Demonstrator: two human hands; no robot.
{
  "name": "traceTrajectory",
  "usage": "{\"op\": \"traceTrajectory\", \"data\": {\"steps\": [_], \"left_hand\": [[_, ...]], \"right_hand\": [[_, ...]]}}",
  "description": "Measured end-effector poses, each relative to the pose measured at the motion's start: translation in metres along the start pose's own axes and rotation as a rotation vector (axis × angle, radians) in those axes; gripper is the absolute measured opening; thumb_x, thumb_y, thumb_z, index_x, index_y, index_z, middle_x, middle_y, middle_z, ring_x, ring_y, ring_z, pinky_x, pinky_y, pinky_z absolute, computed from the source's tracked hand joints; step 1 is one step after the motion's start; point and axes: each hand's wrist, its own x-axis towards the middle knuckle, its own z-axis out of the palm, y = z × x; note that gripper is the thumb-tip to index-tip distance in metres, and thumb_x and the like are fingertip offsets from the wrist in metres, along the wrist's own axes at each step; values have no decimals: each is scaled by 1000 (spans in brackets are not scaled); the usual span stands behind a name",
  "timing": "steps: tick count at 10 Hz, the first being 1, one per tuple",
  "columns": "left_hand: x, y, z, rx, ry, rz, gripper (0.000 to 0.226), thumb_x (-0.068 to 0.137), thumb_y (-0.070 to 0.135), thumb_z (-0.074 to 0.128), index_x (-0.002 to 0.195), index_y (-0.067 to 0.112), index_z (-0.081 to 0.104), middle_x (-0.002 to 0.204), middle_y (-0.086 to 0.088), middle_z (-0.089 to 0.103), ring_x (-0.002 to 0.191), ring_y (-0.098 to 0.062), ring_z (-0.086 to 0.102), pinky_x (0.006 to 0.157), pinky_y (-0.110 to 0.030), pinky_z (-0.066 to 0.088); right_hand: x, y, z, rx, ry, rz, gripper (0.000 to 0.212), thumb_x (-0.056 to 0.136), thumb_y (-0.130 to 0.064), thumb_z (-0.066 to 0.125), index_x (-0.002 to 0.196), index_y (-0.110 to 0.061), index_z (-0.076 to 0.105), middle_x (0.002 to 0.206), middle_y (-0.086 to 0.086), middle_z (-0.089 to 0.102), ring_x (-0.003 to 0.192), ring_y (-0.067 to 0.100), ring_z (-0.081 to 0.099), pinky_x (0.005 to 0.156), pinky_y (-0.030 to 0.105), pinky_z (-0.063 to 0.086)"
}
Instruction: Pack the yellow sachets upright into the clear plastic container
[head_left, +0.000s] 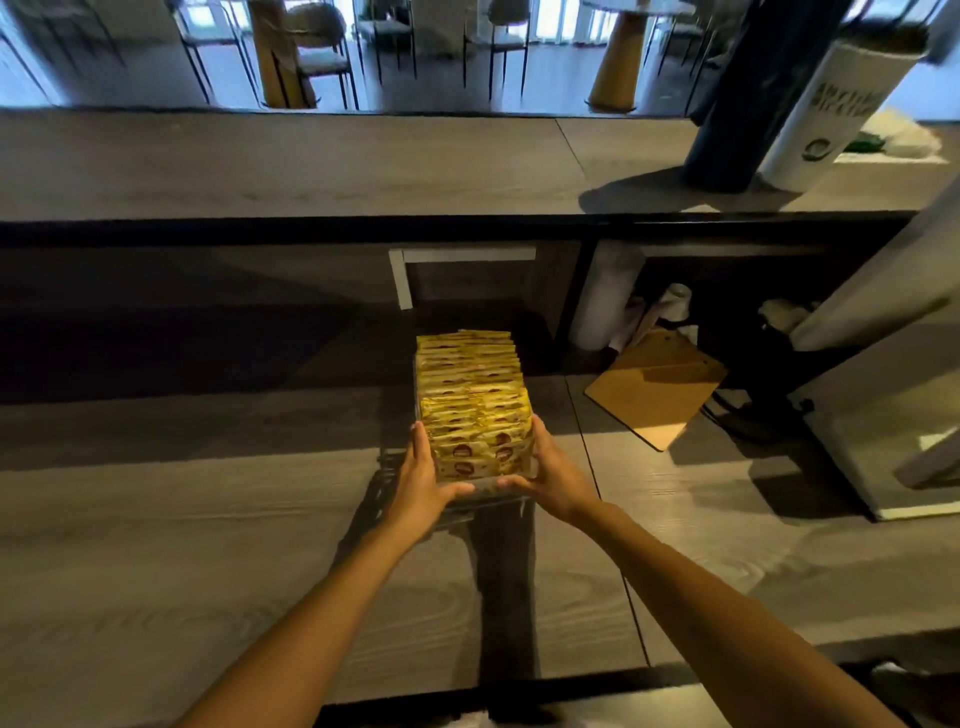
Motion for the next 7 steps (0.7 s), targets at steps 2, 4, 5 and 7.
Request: {"op": "traceTrajectory", "data": {"steps": [2,4,5,7], "left_hand": [[30,11,-10,-56,68,-163,97,77,24,73,150,16,9,146,-16,36,132,-32,39,105,-44,37],[52,20,-20,-91,96,-178,70,76,20,74,135,13,38,131,-14,52,120,-30,52,93,-39,46],[58,23,-24,-78,93,-192,60,74,18,76,126,12,46,127,-12,55,118,-28,54,93,-38,46],[53,28,-49,78,96,-164,37,85,13,64,120,5,56,120,-15,62,113,-26,57,92,-35,47]], "right_hand": [[38,-6,0,21,21,12,82,76,-27,73,141,-24,22,142,4,44,130,20,44,105,42,42],[71,-14,-2,-127,7,194,76,76,-36,72,137,-18,29,134,9,51,125,29,49,100,45,43],[76,-17,-2,-176,-12,245,79,77,-40,71,138,-16,27,138,11,47,126,31,47,101,46,43],[68,-22,-22,-493,-41,313,68,83,-41,62,137,-12,33,142,16,35,130,35,40,102,46,41]]}}
